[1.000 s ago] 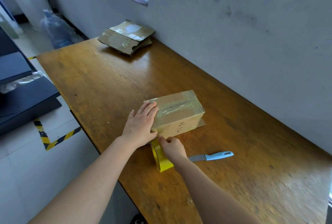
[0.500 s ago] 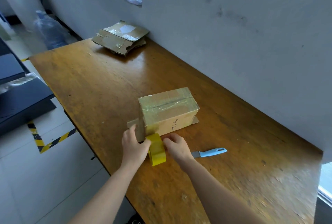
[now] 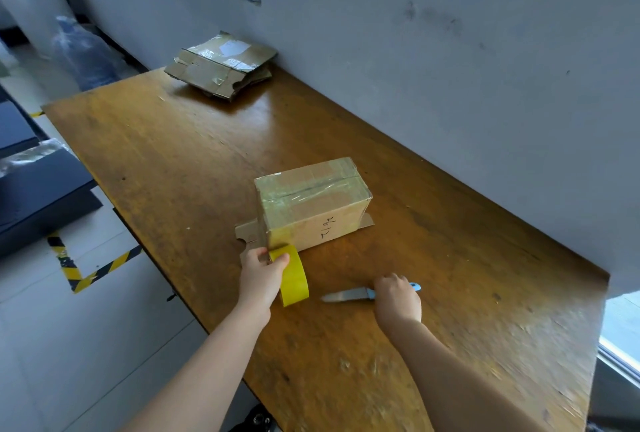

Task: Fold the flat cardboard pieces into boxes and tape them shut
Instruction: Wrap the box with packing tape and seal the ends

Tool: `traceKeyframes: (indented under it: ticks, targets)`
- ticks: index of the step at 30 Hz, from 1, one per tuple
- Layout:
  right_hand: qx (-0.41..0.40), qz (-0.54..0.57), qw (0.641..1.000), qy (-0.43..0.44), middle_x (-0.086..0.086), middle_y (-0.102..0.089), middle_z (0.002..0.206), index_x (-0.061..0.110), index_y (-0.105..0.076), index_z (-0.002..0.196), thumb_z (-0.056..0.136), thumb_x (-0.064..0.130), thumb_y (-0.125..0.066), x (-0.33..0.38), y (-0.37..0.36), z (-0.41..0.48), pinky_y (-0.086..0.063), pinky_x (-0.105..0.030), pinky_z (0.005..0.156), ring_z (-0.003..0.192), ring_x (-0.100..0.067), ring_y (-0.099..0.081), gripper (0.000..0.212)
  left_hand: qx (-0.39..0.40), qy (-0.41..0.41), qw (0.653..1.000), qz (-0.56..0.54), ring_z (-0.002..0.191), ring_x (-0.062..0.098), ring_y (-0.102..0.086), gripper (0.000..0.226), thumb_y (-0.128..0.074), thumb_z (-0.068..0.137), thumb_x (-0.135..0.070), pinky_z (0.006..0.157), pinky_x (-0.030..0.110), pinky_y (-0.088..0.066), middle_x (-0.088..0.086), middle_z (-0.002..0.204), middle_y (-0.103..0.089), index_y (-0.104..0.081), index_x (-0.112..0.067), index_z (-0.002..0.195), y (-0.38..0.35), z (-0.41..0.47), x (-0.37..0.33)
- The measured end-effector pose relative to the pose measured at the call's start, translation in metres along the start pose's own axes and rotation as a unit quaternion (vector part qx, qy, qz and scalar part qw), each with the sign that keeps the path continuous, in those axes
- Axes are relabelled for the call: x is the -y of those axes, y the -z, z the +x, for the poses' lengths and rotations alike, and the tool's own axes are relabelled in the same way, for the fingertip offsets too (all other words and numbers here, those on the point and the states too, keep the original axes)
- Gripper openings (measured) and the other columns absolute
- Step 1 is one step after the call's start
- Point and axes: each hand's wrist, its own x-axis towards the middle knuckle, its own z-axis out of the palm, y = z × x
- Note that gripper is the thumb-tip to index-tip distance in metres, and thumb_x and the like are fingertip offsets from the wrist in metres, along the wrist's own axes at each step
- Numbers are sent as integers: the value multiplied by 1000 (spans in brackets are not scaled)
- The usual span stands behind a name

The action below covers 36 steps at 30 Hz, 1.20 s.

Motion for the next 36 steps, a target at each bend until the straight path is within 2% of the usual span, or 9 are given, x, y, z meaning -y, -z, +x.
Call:
traceKeyframes:
  ticks: [5, 9, 14, 17, 21, 24, 29, 33, 36]
  targets:
    - [-29, -31, 997, 59, -1, -61, 103, 19, -62, 114, 95, 5, -46, 4, -4, -4, -46, -29, 73, 92, -20, -58, 28, -14, -15, 1000, -3, 96, 19, -55, 50, -68, 87, -39, 73, 31, -43, 0, 111, -56, -47, -19, 127, -3, -1, 2]
    - [-80, 57, 994, 42, 4, -53, 83, 19, -54, 98, 93, 19, -47, 4, 0, -6, -37, -26, 57, 67, -16, -51, 9, -28, -19, 999, -4, 97, 22, -56, 46, -70, 85, -37, 76, 34, -46, 2, 109, -58, -51, -19, 124, -4, -1, 2]
    - [-213, 200, 952, 87, 6, -51, 69, 18, -58, 77, 88, 35, -56, 13, 17, -9, -35, -24, 47, 54, -13, -47, 20, -36, -10, 999, -29, 97, 24, -60, 39, -74, 83, -34, 78, 37, -50, 3, 107, -61, -54, -21, 114, -7, -2, 4]
    - [-271, 126, 935, 192, 4, -53, 64, 17, -62, 70, 89, 39, -64, 27, 34, -6, -35, -25, 44, 52, -15, -48, 29, -46, -8, 998, -49, 93, 24, -60, 32, -76, 81, -30, 73, 36, -50, 4, 104, -61, -56, -23, 105, -9, -2, 5]
    - [-316, 31, 904, 287, 3, -55, 56, 19, -67, 63, 81, 31, -75, 42, 54, 3, -39, -27, 41, 49, -18, -51, 24, -49, -7, 997, -58, 93, 24, -57, 22, -75, 81, -27, 74, 41, -50, 3, 103, -60, -57, -25, 94, -8, -3, 6]
    - [-321, -31, 895, 308, 4, -55, 53, 20, -68, 60, 79, 33, -78, 48, 64, 7, -42, -28, 42, 49, -18, -51, 25, -44, 4, 997, -70, 96, 27, -58, 23, -77, 80, -26, 86, 48, -51, 3, 103, -60, -58, -25, 92, -7, -3, 5]
    - [-287, -145, 889, 325, 8, -54, 53, 26, -66, 57, 77, 37, -77, 58, 82, 12, -38, -25, 46, 52, -14, -52, 26, -31, 9, 998, -62, 98, 25, -54, 26, -76, 81, -29, 85, 42, -48, -2, 99, -55, -53, -27, 92, -6, -1, 2]
    - [-223, -163, 895, 350, 8, -61, 75, 26, -68, 82, 97, 42, -52, 68, 92, 17, -36, -29, 60, 74, -17, -57, 27, -25, 11, 998, -59, 95, 23, -54, 26, -76, 82, -28, 81, 39, -48, 0, 100, -56, -53, -24, 95, -5, 0, 0]
    - [-173, -167, 912, 334, 6, -63, 89, 24, -65, 98, 101, 40, -42, 77, 101, 19, -35, -29, 64, 86, -18, -58, 29, -28, 9, 998, -55, 95, 24, -55, 28, -76, 82, -26, 78, 38, -48, 2, 102, -56, -54, -20, 99, -3, 2, -1]
